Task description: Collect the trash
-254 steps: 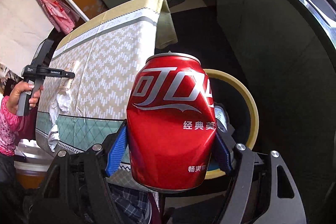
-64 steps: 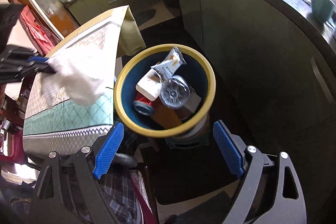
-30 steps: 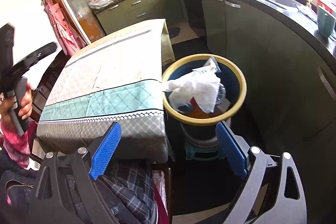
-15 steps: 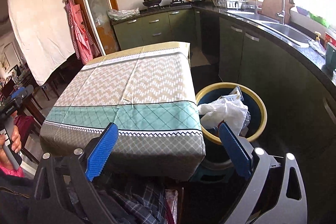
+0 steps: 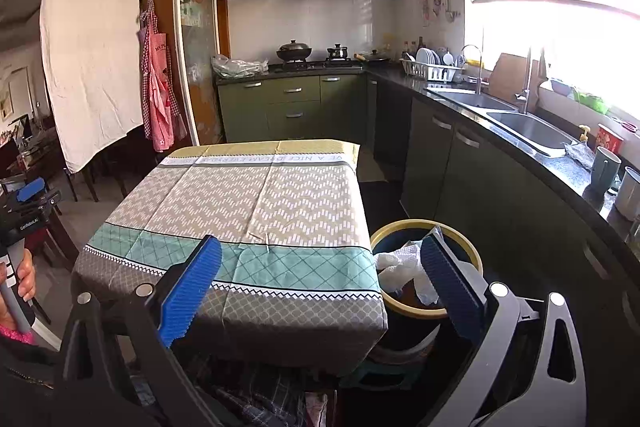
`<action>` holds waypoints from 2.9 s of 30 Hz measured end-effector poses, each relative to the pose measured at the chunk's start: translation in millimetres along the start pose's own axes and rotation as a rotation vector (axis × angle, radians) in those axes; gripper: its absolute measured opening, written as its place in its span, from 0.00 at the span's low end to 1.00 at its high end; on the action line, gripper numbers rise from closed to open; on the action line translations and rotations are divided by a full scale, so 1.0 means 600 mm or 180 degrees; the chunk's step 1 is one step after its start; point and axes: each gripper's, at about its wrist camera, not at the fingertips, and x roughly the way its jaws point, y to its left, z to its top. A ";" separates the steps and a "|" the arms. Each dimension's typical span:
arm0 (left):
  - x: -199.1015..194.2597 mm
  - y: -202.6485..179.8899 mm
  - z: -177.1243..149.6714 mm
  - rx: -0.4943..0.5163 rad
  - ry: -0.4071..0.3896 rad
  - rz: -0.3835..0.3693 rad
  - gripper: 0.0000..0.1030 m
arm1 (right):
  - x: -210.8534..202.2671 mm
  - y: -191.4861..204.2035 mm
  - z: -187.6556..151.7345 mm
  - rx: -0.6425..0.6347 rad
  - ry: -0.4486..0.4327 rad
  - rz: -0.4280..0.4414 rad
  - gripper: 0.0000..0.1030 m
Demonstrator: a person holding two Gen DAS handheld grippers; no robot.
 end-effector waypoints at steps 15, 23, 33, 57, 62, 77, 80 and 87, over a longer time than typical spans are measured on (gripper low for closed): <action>-0.040 0.006 0.019 0.0058 -0.0167 0.0046 0.93 | -0.014 0.000 0.001 -0.0012 -0.0051 -0.0047 0.95; -0.046 0.006 0.024 0.0052 -0.0187 0.0013 0.93 | -0.009 -0.001 0.003 -0.0014 -0.0033 -0.0035 0.95; -0.048 0.004 0.024 0.0065 -0.0193 -0.0003 0.93 | -0.007 -0.003 0.003 -0.0015 -0.0033 -0.0023 0.95; -0.043 0.006 0.027 0.0120 -0.0189 -0.0047 0.93 | 0.007 -0.007 -0.008 -0.0013 0.0005 -0.0008 0.95; -0.043 0.006 0.028 0.0114 -0.0190 -0.0059 0.93 | 0.008 -0.006 -0.008 -0.0012 0.0010 -0.0011 0.95; -0.040 0.004 0.027 0.0152 -0.0182 -0.0089 0.93 | 0.009 -0.005 -0.008 0.0001 0.0016 -0.0012 0.95; -0.040 0.004 0.027 0.0152 -0.0186 -0.0085 0.94 | 0.008 -0.004 -0.009 0.0002 0.0016 -0.0013 0.95; -0.041 0.003 0.026 0.0157 -0.0183 -0.0087 0.93 | 0.009 -0.002 -0.009 0.0013 0.0020 -0.0022 0.95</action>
